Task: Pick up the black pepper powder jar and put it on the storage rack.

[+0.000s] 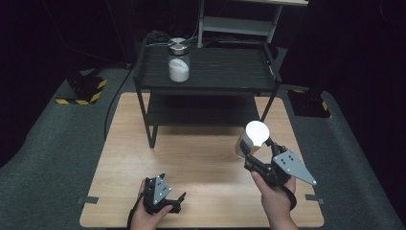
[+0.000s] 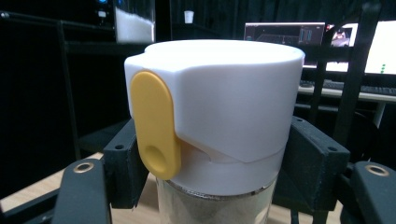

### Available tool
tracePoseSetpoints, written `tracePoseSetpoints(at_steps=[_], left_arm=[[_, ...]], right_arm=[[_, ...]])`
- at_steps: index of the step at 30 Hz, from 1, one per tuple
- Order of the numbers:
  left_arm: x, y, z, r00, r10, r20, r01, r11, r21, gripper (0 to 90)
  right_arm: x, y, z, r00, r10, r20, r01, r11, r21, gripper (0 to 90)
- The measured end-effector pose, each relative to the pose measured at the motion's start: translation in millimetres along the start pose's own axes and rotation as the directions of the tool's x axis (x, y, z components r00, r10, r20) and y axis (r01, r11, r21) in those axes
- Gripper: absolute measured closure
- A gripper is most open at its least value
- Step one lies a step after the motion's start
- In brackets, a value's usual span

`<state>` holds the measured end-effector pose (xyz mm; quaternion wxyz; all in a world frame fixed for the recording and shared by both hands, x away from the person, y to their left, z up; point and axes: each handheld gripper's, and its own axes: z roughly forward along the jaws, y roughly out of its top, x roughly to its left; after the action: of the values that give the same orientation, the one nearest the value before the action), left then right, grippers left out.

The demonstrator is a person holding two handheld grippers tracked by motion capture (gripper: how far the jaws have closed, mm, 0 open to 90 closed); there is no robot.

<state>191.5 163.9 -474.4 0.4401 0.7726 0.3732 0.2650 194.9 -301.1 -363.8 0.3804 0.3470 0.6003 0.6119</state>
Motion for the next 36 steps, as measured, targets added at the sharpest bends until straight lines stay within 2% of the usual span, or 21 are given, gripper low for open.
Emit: tracePoseSetpoints(at_steps=[2,14,20,27,36], left_arm=[[0.1,0.2,0.1,1.0000,0.001,0.001,-0.001,1.0000,0.001,0.6],[1.3,-0.1,0.2,1.0000,-0.005,0.006,0.005,1.0000,0.000,0.6],[2.2,-0.4,-0.4,0.9999,-0.002,0.011,0.002,1.0000,-0.001,0.6],[7.3,-4.7,-8.1,0.9998,-0.016,-0.008,0.017,0.9998,0.006,0.6],[15.3,-12.6,-20.3,0.9985,-0.041,-0.037,0.041,0.9991,0.005,0.7]], right_arm=[[0.6,8.8,3.3,1.0000,-0.006,0.000,0.006,1.000,-0.008,30.9],[0.8,35.4,16.6,0.9999,-0.013,0.010,0.014,1.000,-0.025,31.0],[-2.5,55.8,30.0,0.9996,-0.016,0.023,0.016,1.000,-0.025,31.0],[-3.8,75.0,45.1,0.9988,-0.026,0.041,0.028,0.999,-0.029,31.0],[-8.5,99.6,68.1,0.9977,-0.016,0.066,0.019,0.999,-0.035,31.0]])
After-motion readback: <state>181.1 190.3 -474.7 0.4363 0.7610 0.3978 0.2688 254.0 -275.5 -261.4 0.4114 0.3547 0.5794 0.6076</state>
